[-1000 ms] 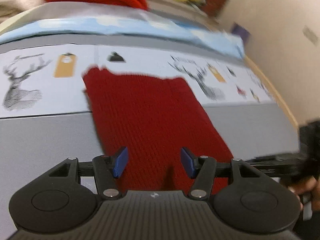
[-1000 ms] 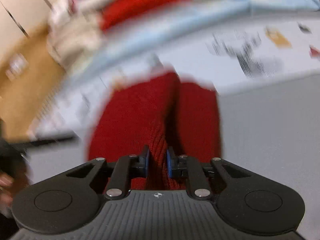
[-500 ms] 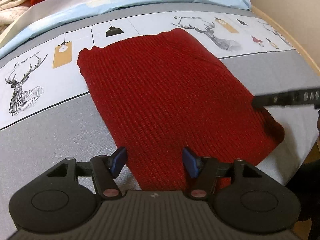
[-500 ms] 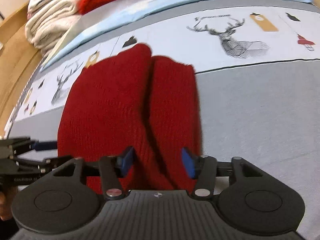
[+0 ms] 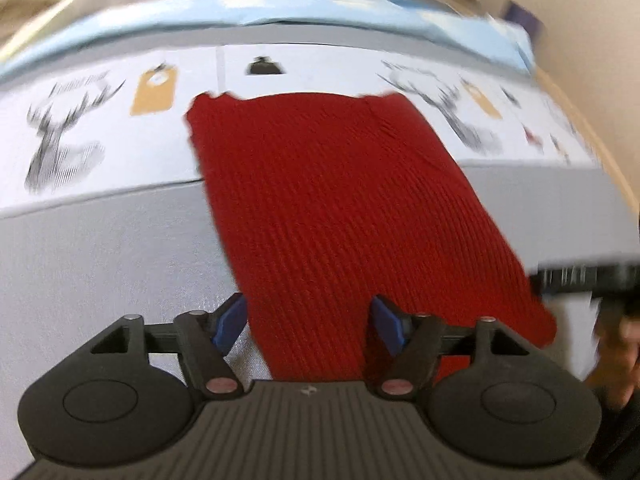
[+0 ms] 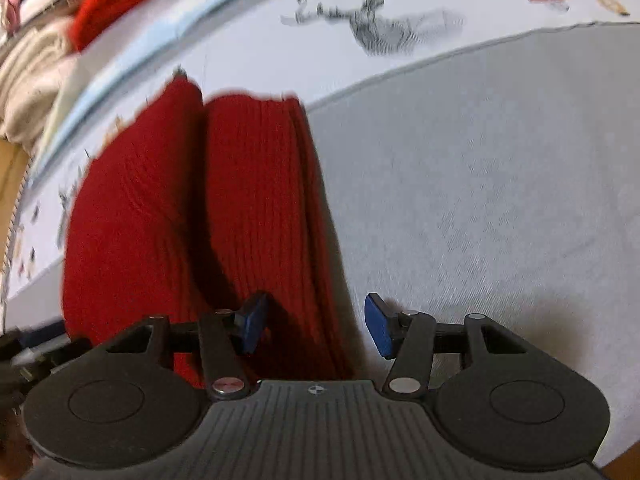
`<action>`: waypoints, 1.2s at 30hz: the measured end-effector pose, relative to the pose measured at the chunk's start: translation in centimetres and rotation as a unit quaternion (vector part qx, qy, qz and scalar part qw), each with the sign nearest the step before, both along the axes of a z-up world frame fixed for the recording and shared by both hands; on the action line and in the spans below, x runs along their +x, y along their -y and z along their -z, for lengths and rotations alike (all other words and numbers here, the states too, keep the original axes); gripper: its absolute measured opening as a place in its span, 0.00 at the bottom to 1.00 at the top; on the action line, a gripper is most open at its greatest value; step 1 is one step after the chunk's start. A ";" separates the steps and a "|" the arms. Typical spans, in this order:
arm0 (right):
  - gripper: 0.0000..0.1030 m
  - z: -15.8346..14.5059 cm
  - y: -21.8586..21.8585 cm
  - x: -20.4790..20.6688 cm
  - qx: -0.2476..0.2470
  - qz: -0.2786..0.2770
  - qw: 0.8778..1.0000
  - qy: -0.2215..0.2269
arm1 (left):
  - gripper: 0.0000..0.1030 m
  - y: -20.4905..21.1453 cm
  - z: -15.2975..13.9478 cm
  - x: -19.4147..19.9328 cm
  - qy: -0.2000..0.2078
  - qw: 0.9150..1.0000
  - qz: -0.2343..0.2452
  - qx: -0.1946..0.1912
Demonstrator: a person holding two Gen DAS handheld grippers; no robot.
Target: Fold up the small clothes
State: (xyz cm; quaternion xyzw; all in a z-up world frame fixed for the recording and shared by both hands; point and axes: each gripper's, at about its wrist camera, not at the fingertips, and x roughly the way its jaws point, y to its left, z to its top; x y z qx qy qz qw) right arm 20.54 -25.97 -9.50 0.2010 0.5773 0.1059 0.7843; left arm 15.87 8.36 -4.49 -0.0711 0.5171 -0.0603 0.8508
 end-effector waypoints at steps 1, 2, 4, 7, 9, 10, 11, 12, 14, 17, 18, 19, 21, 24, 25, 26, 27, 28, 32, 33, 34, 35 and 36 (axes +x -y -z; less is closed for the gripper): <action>0.53 0.0 -0.4 0.0 -0.001 -0.004 1.000 0.001 | 0.73 -0.7 0.4 0.3 -0.010 1.000 -0.019 -0.021; 0.53 0.1 -0.8 0.0 -0.003 -0.008 1.000 0.003 | 0.73 -1.2 0.8 0.5 -0.021 0.998 -0.034 -0.042; 0.49 0.2 -1.4 -0.1 -0.002 -0.017 1.000 0.006 | 0.74 -2.0 1.8 0.8 -0.038 0.994 -0.056 -0.082; 0.33 0.1 -1.9 -0.2 0.001 -0.023 1.000 0.009 | 0.65 -2.2 1.9 1.1 -0.026 0.994 -0.064 -0.088; 0.21 0.1 -2.0 -0.2 0.023 -0.022 0.999 0.010 | 0.58 -2.3 0.8 1.2 0.002 0.995 -0.063 -0.079; 0.20 0.0 -2.0 -0.2 0.040 -0.020 0.999 0.010 | 0.54 -2.4 0.0 1.2 0.023 0.995 -0.064 -0.074; 0.20 -0.1 -2.2 -0.1 0.059 -0.023 0.998 0.012 | 0.52 -2.6 -0.4 1.3 0.037 0.995 -0.065 -0.068; 0.20 -0.3 -2.4 -0.1 0.074 -0.031 0.997 0.016 | 0.49 -2.9 -0.8 1.4 0.048 0.995 -0.067 -0.059; 0.20 -0.6 -3.0 -0.2 0.084 -0.048 0.995 0.021 | 0.48 -3.1 -0.9 1.6 0.041 0.996 -0.069 -0.045; 0.20 -0.5 -3.4 -0.3 0.056 -0.049 0.997 0.017 | 0.48 -3.1 -1.0 1.2 0.030 0.997 -0.061 -0.034; 0.21 -0.5 -3.2 -0.3 0.055 -0.043 0.997 0.016 | 0.48 -2.8 -1.3 0.9 0.035 0.998 -0.055 -0.027; 0.21 -0.7 -3.1 -0.4 0.053 -0.040 0.998 0.019 | 0.48 -2.6 -1.4 0.7 0.036 0.998 -0.047 -0.020; 0.20 -1.0 -3.1 -0.6 0.038 -0.048 0.998 0.030 | 0.48 -2.2 -0.5 0.3 0.007 1.000 -0.028 -0.010; 0.19 -1.5 -3.0 -0.8 0.016 -0.045 0.998 0.050 | 0.48 -1.5 1.0 -0.3 -0.026 1.000 -0.001 -0.013; 0.19 -1.8 -2.8 -0.9 0.008 -0.038 0.998 0.057 | 0.48 -1.2 0.9 -0.3 -0.017 1.000 0.008 -0.003; 0.19 -1.8 -2.7 -1.1 0.005 -0.034 0.998 0.061 | 0.49 -1.1 0.6 -0.4 -0.006 1.000 0.011 0.009; 0.19 -1.7 -2.7 -1.5 0.004 -0.034 0.997 0.065 | 0.49 -1.1 0.4 -0.6 0.001 1.000 0.007 0.014; 0.22 -2.0 -2.8 -1.8 -0.005 -0.039 0.997 0.069 | 0.49 -1.1 0.0 -0.9 0.005 1.000 0.000 0.013; 0.28 -4.5 -3.6 -3.5 -0.109 -0.078 0.980 0.146 | 0.59 0.2 -3.6 -3.4 0.061 0.997 0.007 0.052; 0.35 -5.7 -3.5 -4.3 -0.121 -0.081 0.974 0.174 | 0.71 0.8 -4.8 -4.3 0.086 0.994 0.008 0.066; 0.49 -6.9 -3.2 -5.1 -0.121 -0.074 0.970 0.197 | 0.82 1.2 -6.1 -5.5 0.110 0.991 0.005 0.076; 0.56 -8.0 -2.8 -6.2 -0.120 -0.059 0.967 0.218 | 0.85 1.6 -7.1 -6.6 0.126 0.989 -0.002 0.083; 0.67 -9.1 -2.4 -7.4 -0.119 -0.043 0.964 0.233 | 0.86 2.0 -7.8 -7.6 0.138 0.987 -0.012 0.086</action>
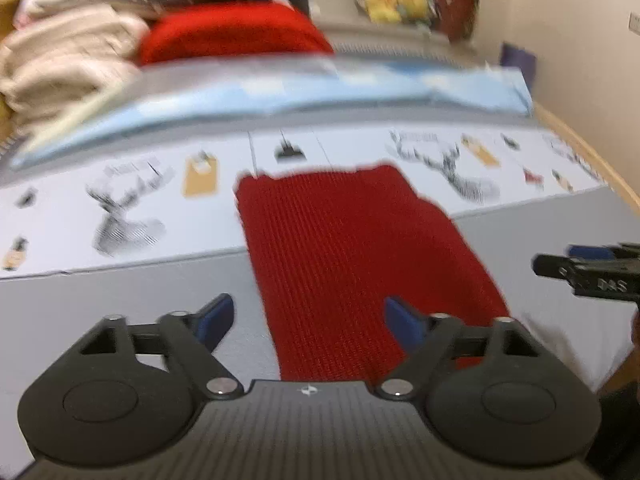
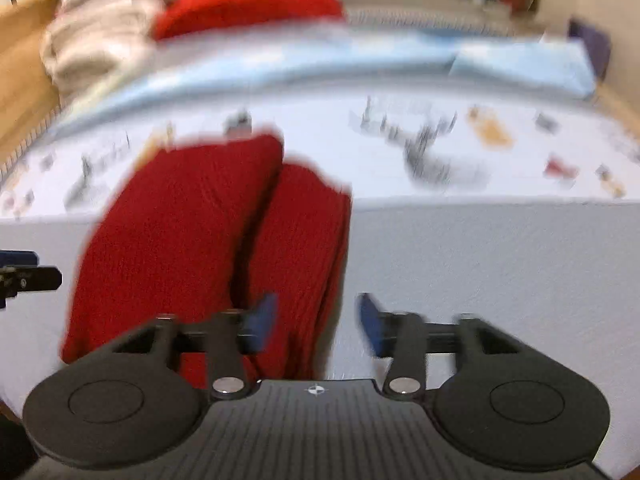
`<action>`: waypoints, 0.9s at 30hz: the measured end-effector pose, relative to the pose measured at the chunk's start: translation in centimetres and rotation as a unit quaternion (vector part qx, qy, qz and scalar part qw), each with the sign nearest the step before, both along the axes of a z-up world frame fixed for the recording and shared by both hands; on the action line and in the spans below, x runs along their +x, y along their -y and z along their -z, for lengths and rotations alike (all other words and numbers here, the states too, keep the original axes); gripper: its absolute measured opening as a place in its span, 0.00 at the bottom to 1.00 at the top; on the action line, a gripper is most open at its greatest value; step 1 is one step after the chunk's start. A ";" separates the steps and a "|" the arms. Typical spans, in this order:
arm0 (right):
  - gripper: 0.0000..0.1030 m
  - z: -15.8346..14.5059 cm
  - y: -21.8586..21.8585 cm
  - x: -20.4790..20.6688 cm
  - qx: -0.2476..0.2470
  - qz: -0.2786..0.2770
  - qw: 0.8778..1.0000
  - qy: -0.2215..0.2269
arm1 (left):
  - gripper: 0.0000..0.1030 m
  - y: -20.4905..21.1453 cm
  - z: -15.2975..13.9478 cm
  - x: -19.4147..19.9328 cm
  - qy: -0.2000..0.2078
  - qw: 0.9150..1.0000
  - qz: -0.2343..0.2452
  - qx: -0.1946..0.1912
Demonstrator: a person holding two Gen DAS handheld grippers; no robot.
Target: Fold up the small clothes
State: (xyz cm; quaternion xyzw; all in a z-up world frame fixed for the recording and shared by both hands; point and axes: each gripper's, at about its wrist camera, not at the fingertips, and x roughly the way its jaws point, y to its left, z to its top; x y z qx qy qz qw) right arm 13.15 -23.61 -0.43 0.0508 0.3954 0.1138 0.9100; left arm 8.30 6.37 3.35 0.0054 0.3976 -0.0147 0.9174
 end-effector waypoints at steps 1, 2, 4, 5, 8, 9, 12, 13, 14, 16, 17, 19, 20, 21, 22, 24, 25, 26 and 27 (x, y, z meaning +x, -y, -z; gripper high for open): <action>0.74 -0.8 0.3 -1.2 0.004 0.007 1.000 0.013 | 0.87 0.3 -0.7 -1.3 0.012 1.000 -0.013 -0.005; 0.77 -1.6 0.5 -2.6 0.007 0.012 0.999 0.029 | 0.88 0.4 -1.2 -2.6 0.019 0.999 -0.027 -0.015; 0.85 -2.9 0.8 -5.5 0.008 0.019 0.998 0.055 | 0.88 0.8 -1.6 -4.9 0.022 0.998 -0.051 -0.027; 0.86 -3.4 0.9 -7.1 0.011 0.019 0.998 0.066 | 0.88 1.2 -1.6 -6.1 0.020 0.998 -0.059 -0.029; 0.87 -4.3 1.1 -11.1 0.008 0.014 0.996 0.088 | 0.88 2.6 -1.6 -9.1 0.010 0.998 -0.067 -0.019; 0.88 -4.4 1.0 -11.8 0.004 0.013 0.996 0.089 | 0.88 3.0 -1.6 -10.0 0.008 0.998 -0.067 -0.015; 0.89 -4.6 0.7 -14.3 0.001 0.010 0.996 0.089 | 0.88 4.2 -1.2 -12.3 0.008 0.997 -0.076 -0.011; 0.90 -4.8 0.7 -15.0 0.002 0.010 0.996 0.085 | 0.88 4.5 -0.8 -13.0 0.010 0.997 -0.080 -0.016; 0.91 -4.6 0.6 -15.3 0.004 0.009 0.997 0.080 | 0.88 4.7 -0.3 -13.5 0.012 0.996 -0.086 -0.019; 0.91 -4.2 0.1 -15.5 0.000 0.004 0.998 0.069 | 0.88 4.8 0.9 -13.9 0.003 0.994 -0.103 -0.027; 0.91 -4.0 -0.2 -15.4 -0.006 0.000 0.998 0.067 | 0.88 4.8 1.3 -13.7 -0.007 0.994 -0.107 -0.031; 0.91 -3.7 -0.9 -15.0 -0.012 0.000 0.998 0.065 | 0.88 4.7 1.6 -13.4 -0.011 0.994 -0.107 -0.033; 0.91 -3.6 -0.9 -14.9 -0.010 0.002 0.998 0.061 | 0.88 4.7 1.5 -13.3 -0.006 0.994 -0.102 -0.033; 0.91 -3.4 -1.0 -14.7 -0.007 0.003 0.998 0.057 | 0.88 4.7 1.5 -13.3 -0.001 0.995 -0.095 -0.030; 0.91 -3.2 -1.1 -14.5 -0.007 0.004 0.999 0.052 | 0.88 4.7 1.4 -13.3 0.001 0.996 -0.089 -0.027; 0.91 -3.0 -1.4 -14.4 -0.009 0.002 0.999 0.049 | 0.88 4.7 1.5 -13.4 0.003 0.996 -0.090 -0.026; 0.91 -3.0 -1.6 -14.4 -0.009 -0.001 0.999 0.050 | 0.88 4.6 1.6 -13.4 0.003 0.995 -0.093 -0.027; 0.91 -3.0 -1.8 -14.4 -0.009 -0.005 0.999 0.053 | 0.88 4.5 1.6 -13.4 0.003 0.995 -0.093 -0.027; 0.91 -3.1 -2.0 -14.4 -0.010 -0.010 0.998 0.055 | 0.88 4.6 1.6 -13.3 0.004 0.995 -0.094 -0.024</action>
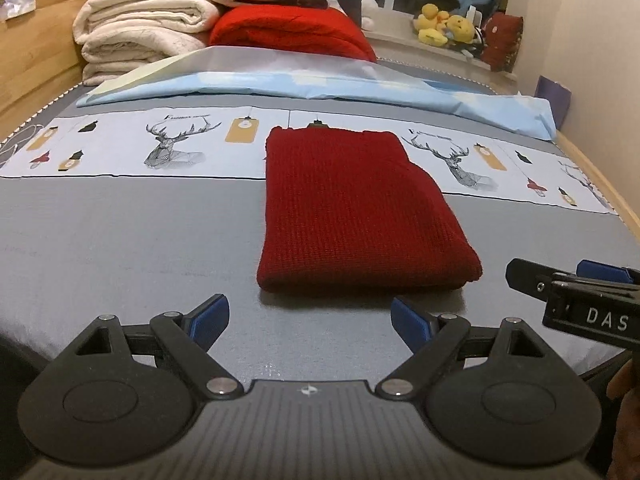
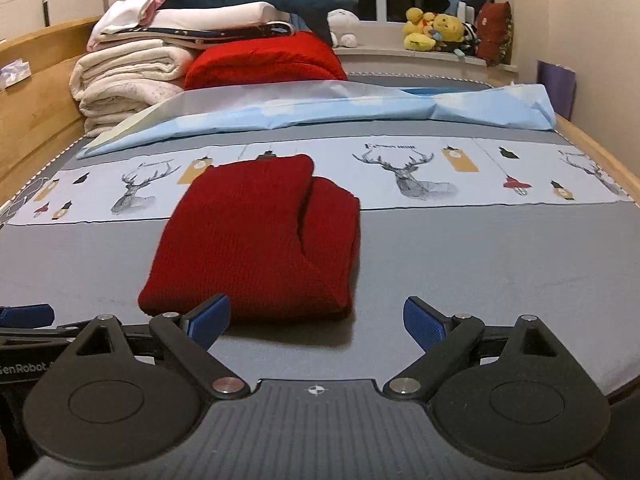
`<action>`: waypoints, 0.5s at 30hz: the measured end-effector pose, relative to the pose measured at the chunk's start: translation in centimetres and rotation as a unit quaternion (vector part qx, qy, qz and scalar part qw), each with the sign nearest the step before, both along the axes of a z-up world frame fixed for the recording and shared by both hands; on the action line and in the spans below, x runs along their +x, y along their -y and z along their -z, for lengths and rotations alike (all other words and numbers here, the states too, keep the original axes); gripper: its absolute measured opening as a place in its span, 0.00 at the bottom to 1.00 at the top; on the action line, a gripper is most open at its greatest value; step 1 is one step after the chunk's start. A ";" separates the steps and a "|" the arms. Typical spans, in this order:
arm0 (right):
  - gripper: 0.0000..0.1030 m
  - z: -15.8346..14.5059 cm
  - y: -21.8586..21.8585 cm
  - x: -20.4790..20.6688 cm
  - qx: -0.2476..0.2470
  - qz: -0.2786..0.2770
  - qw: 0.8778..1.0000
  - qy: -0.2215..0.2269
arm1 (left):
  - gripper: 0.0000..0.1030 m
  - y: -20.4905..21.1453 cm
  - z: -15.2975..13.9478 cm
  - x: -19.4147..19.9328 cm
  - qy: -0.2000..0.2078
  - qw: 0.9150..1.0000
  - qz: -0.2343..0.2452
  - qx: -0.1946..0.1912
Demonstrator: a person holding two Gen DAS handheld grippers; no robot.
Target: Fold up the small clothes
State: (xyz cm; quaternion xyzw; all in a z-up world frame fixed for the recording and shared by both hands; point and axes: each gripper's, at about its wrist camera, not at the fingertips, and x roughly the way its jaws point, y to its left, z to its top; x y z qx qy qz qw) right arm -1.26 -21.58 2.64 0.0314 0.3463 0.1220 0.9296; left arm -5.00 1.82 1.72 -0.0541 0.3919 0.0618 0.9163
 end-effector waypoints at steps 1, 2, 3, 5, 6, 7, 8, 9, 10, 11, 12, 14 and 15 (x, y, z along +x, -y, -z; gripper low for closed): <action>0.91 0.0 -0.3 0.0 -0.002 -0.004 1.000 0.002 | 0.88 0.0 0.0 0.0 0.002 1.000 0.000 0.003; 0.91 0.0 -0.6 -0.1 -0.005 -0.009 1.000 0.004 | 0.88 0.0 0.0 0.0 0.003 1.000 0.001 0.004; 0.91 -0.1 -0.9 -0.1 -0.007 -0.012 1.000 0.006 | 0.88 -0.1 0.1 0.0 0.003 1.000 0.001 0.003; 0.91 -0.1 -1.3 -0.2 -0.012 -0.019 1.000 0.009 | 0.88 -0.3 0.0 0.1 0.003 1.000 -0.002 -0.002; 0.91 -0.1 -1.5 -0.2 -0.013 -0.021 1.000 0.012 | 0.88 -0.4 0.0 0.1 0.005 1.000 -0.003 -0.003; 0.91 -0.1 -1.6 -0.2 -0.014 -0.023 1.000 0.014 | 0.88 -0.5 -0.1 0.1 0.007 1.000 -0.004 -0.004; 0.91 -0.2 -1.7 -0.2 -0.015 -0.025 0.999 0.017 | 0.88 -0.5 -0.2 0.1 0.010 1.000 -0.004 -0.004; 0.91 -0.2 -1.8 -0.2 -0.016 -0.026 0.999 0.020 | 0.88 -0.5 -0.3 0.1 0.013 1.000 -0.003 -0.003; 0.91 -0.3 -1.8 -0.1 -0.015 -0.026 0.999 0.022 | 0.88 -0.4 -0.4 0.1 0.016 1.000 -0.002 -0.001; 0.91 -0.3 -1.9 -0.1 -0.014 -0.027 0.999 0.024 | 0.88 -0.3 -0.4 0.1 0.018 1.000 -0.003 0.002; 0.91 -0.3 -1.9 -0.1 -0.015 -0.028 0.999 0.025 | 0.88 -0.3 -0.5 0.1 0.020 1.000 -0.003 0.004; 0.91 -0.4 -2.1 0.0 -0.015 -0.027 0.999 0.028 | 0.88 -0.4 -0.5 0.1 0.020 1.000 -0.003 0.003; 0.91 -0.4 -2.1 0.0 -0.015 -0.027 0.999 0.029 | 0.88 -0.4 -0.5 0.1 0.020 1.000 -0.004 0.003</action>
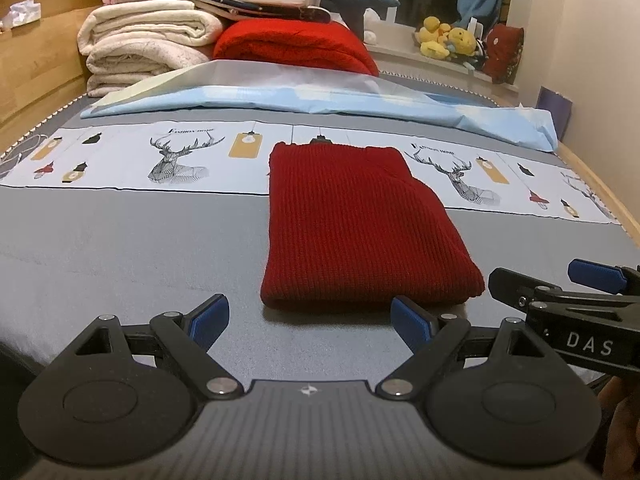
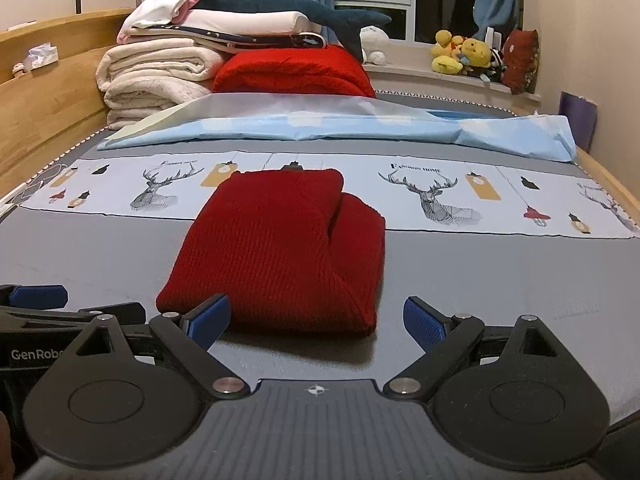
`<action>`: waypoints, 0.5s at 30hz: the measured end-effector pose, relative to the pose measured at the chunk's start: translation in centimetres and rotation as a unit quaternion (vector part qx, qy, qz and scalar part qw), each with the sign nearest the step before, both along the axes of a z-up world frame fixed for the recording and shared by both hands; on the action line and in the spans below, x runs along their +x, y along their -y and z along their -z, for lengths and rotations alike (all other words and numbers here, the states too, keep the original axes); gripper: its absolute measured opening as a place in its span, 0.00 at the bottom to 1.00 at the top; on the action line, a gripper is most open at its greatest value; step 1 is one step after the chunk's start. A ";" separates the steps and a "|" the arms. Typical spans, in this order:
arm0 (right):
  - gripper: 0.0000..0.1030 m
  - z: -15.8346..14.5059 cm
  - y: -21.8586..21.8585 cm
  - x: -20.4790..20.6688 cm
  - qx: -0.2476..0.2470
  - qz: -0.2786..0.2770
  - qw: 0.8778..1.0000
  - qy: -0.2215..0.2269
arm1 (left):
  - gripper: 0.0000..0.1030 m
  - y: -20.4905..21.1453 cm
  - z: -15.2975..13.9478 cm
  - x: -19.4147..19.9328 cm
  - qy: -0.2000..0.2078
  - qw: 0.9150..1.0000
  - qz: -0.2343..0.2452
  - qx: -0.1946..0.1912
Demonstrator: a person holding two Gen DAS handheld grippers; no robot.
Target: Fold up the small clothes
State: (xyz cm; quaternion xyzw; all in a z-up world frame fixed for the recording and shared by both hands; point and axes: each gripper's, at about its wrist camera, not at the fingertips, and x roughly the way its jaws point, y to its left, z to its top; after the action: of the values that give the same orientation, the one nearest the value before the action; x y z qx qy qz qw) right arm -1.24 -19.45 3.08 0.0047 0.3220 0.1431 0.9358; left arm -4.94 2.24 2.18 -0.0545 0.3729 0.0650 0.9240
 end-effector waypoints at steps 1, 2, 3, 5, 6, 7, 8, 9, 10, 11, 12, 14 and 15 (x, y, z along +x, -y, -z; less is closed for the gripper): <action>0.91 0.0 0.0 0.0 0.000 -0.001 1.000 0.001 | 0.88 0.0 0.0 0.0 0.000 1.000 0.000 0.000; 0.91 0.0 -0.1 0.0 0.000 -0.001 1.000 0.001 | 0.88 -0.1 0.0 0.0 0.000 1.000 0.001 0.000; 0.91 0.0 -0.1 0.0 0.000 -0.001 1.000 0.001 | 0.88 -0.1 0.0 0.0 0.000 1.000 0.000 0.001; 0.91 0.0 -0.1 0.0 0.001 -0.001 1.000 0.001 | 0.88 -0.1 0.0 0.1 -0.001 1.000 0.000 -0.001; 0.91 0.0 -0.1 0.0 0.001 -0.001 1.000 0.000 | 0.88 -0.2 0.1 0.1 -0.001 1.000 0.000 -0.001; 0.91 0.0 -0.1 0.1 0.002 -0.001 1.000 0.000 | 0.88 -0.2 0.1 0.2 -0.001 1.000 0.000 -0.002; 0.91 0.0 -0.1 0.0 0.001 -0.001 1.000 0.000 | 0.88 -0.3 0.1 0.2 -0.001 1.000 0.000 -0.001; 0.91 0.0 -0.1 0.1 0.001 -0.001 1.000 0.000 | 0.88 -0.3 0.1 0.2 -0.001 1.000 0.000 -0.001; 0.91 0.0 -0.2 0.1 0.001 -0.001 1.000 0.000 | 0.88 -0.3 0.1 0.2 -0.001 1.000 0.000 -0.001; 0.91 0.0 -0.2 0.1 0.001 -0.001 1.000 0.000 | 0.88 -0.3 0.1 0.2 -0.001 1.000 0.000 -0.001; 0.91 0.0 -0.2 0.1 0.001 -0.001 1.000 0.000 | 0.88 -0.3 0.1 0.2 -0.002 1.000 0.000 -0.001; 0.91 0.0 -0.3 0.1 0.002 -0.002 1.000 0.000 | 0.88 -0.4 0.2 0.2 -0.003 1.000 -0.001 -0.002; 0.91 -0.1 -0.4 0.1 0.001 -0.002 1.000 0.000 | 0.88 -0.4 0.2 0.2 -0.003 1.000 -0.001 -0.003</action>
State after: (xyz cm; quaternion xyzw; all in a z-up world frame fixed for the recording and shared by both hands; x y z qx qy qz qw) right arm -1.17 -19.09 3.13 0.0052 0.3217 0.1450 0.9356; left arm -4.72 2.65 1.98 -0.0572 0.3755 0.0647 0.9228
